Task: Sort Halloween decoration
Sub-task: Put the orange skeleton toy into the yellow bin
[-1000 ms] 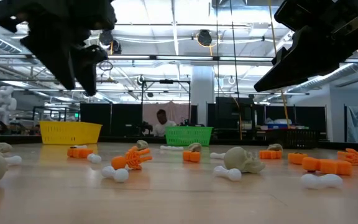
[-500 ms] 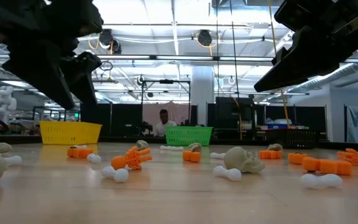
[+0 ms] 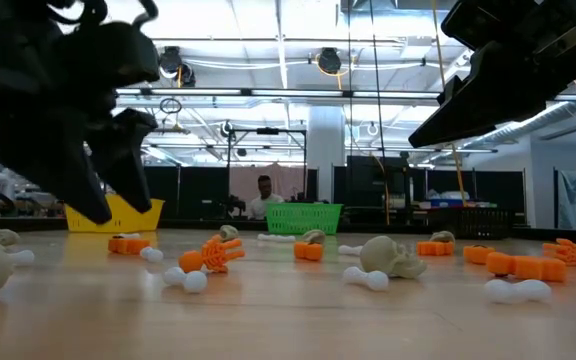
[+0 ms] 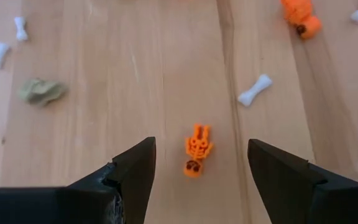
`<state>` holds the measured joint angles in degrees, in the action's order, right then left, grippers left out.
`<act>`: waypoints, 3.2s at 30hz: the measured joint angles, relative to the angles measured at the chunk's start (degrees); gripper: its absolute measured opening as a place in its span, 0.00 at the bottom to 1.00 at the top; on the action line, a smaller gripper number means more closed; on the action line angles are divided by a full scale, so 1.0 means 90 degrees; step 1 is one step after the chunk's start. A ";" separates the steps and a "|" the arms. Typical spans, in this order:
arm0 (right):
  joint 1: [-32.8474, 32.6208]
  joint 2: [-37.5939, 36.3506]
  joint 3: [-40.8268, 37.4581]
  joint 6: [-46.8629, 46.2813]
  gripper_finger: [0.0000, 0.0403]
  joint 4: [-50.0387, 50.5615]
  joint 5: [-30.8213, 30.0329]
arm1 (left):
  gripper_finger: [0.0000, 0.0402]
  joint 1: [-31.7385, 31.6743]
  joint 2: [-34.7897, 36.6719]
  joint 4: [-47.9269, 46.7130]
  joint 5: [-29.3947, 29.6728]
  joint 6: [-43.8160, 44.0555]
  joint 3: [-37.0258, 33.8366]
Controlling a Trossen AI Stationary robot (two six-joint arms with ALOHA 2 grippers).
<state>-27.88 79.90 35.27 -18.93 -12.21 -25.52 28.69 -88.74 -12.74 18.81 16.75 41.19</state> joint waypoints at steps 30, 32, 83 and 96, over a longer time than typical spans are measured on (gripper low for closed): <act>0.0000 0.0000 0.0000 0.0009 0.22 0.0002 0.0000 | 0.58 -0.0152 -0.0508 0.0252 -0.0453 -0.0058 0.0010; 0.0000 0.0000 0.0000 0.0009 0.22 0.0002 -0.0002 | 0.54 -0.0212 -0.0508 0.0260 -0.0553 -0.0056 0.0010; 0.0000 0.0000 0.0000 0.0004 0.22 0.0003 0.0000 | 0.08 -0.0381 0.0841 0.2218 -0.0369 -0.1794 -0.0143; 0.0001 0.0000 0.0000 -0.0003 0.22 0.0005 0.0000 | 0.08 -0.0406 0.0871 0.5117 -0.0221 -0.1755 -0.1394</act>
<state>-27.87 79.90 35.27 -18.96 -12.16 -25.52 25.04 -80.90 33.31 16.82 0.96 28.64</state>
